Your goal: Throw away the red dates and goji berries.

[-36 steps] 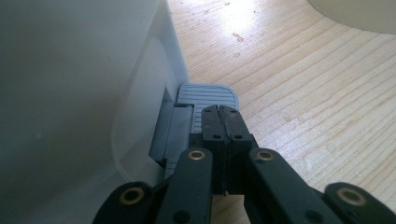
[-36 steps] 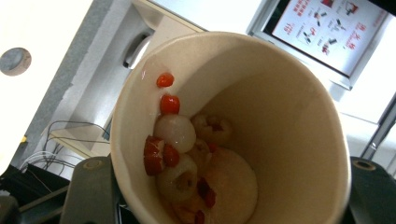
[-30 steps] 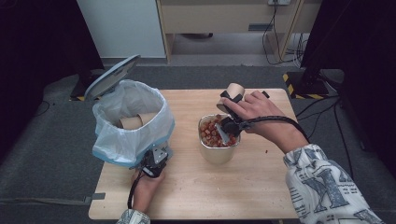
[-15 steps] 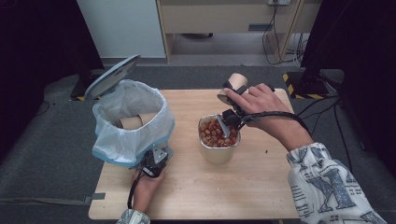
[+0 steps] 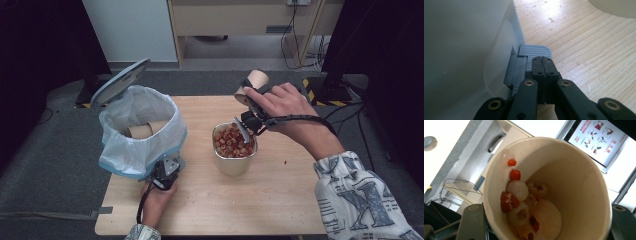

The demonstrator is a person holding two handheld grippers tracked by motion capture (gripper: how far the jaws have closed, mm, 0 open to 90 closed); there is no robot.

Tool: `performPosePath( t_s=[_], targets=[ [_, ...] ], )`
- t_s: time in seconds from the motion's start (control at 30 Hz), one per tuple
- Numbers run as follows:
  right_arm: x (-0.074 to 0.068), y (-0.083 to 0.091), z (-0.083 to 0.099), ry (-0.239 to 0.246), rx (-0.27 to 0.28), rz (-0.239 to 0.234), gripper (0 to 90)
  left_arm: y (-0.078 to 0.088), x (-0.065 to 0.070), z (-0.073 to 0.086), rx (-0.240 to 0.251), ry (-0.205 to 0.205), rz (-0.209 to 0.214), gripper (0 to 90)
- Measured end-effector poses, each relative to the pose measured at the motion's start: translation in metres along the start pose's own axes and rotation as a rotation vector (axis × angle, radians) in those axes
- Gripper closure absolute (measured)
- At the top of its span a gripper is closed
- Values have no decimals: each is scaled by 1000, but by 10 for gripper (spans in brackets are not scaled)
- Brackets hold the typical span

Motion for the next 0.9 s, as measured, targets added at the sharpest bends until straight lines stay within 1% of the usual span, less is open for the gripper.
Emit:
performPosePath(
  t_s=[0.07,0.1,0.17,0.2,0.23,0.27,0.3,0.33,0.37,0.4,0.47,0.5,0.53,0.57,0.63,0.73,0.83,0.9],
  targets=[
    [3,2,2,-11,-2,10,350,0,0,0,0,-1,-1,890],
    [5,2,4,-26,-4,15,350,0,0,0,0,0,-1,889],
    [8,1,7,-83,-16,30,350,0,0,0,-1,4,2,890],
    [6,-2,4,-94,-31,41,351,0,0,0,-1,1,0,890],
    [-2,-10,-5,-38,-17,7,351,0,0,0,-1,0,0,889],
    [-16,-18,-18,63,-12,-66,352,0,0,0,-1,3,2,889],
    [-29,-24,-28,135,-25,-108,352,0,0,0,-3,1,4,889],
    [-33,-27,-32,138,-25,-112,351,0,0,0,-1,4,4,888],
    [-30,-29,-30,77,-16,-89,351,0,0,0,-3,0,4,888],
    [-29,-29,-28,59,-15,-84,351,0,-1,0,-3,1,5,888],
    [-27,-29,-24,55,-13,-97,349,0,-1,0,-2,2,6,887],
    [-26,-28,-22,49,-10,-96,348,0,-1,0,-2,2,7,888],
    [-26,-26,-19,21,-7,-87,347,0,0,0,0,8,8,888],
    [-25,-25,-17,4,-3,-78,346,0,0,0,0,8,7,888],
    [-23,-22,-15,-19,-1,-75,345,0,0,0,-1,0,2,888],
    [-24,-21,-14,-15,8,-76,344,0,0,0,-1,-1,0,888],
    [-24,-20,-12,-40,4,-69,342,0,0,0,-1,1,1,887],
    [-25,-19,-11,-29,0,-70,341,0,0,0,-1,1,2,888]
  ],
)
Point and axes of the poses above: each handheld gripper's, and its own axes: y roughly backward along the jaws, z roughly out of its underside, x roughly to its right, the point moved 4 cm from there along -y, roughly forward along the jaws, and after that the axes turned 10 degrees about -z, right-handed, at the moved point
